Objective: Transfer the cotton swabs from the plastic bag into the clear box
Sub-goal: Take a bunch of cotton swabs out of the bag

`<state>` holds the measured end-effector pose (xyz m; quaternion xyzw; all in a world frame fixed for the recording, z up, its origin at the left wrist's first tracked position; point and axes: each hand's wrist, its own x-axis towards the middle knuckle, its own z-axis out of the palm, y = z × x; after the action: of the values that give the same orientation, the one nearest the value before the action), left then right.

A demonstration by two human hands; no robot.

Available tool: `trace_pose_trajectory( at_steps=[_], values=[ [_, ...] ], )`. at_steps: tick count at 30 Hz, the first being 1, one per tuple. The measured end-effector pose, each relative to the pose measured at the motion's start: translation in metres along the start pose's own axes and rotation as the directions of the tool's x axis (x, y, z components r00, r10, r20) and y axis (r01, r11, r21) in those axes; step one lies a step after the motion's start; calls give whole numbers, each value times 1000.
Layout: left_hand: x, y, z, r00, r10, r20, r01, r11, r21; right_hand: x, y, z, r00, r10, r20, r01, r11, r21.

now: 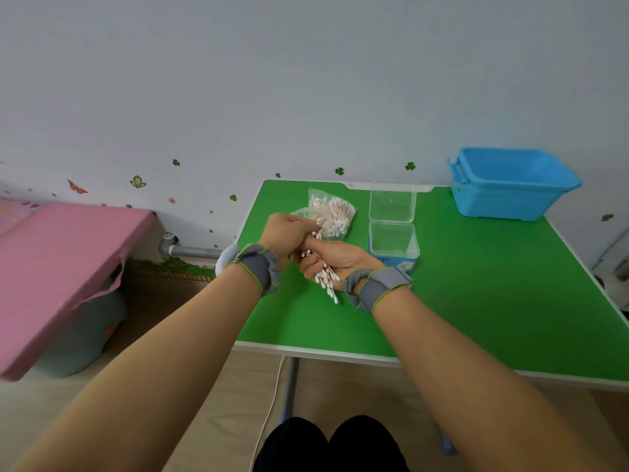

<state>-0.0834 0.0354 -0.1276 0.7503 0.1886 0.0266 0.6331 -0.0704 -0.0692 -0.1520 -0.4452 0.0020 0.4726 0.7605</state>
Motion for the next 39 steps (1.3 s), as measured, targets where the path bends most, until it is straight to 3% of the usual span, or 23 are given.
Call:
trace_pose_trajectory(
  at_steps=[6,15,20,25,39],
  values=[
    [0,0,1,999,-45,26,46,999,-20,-1,-1,-1,999,45,25,-44,998,-51],
    [1,4,-1,983,-89,161,122,972,-203,-3,-2,-4,994,102,40,-97,988,-122],
    [-4,5,-4,977,-66,202,85,993,-86,-5,-1,-5,992,107,66,-97,986,-135],
    [-8,7,-3,973,-87,213,111,989,-102,-7,1,-5,994,88,61,-78,986,-148],
    [6,1,2,994,-101,-43,88,969,-231,-18,8,1,992,123,36,-116,983,-143]
  ],
)
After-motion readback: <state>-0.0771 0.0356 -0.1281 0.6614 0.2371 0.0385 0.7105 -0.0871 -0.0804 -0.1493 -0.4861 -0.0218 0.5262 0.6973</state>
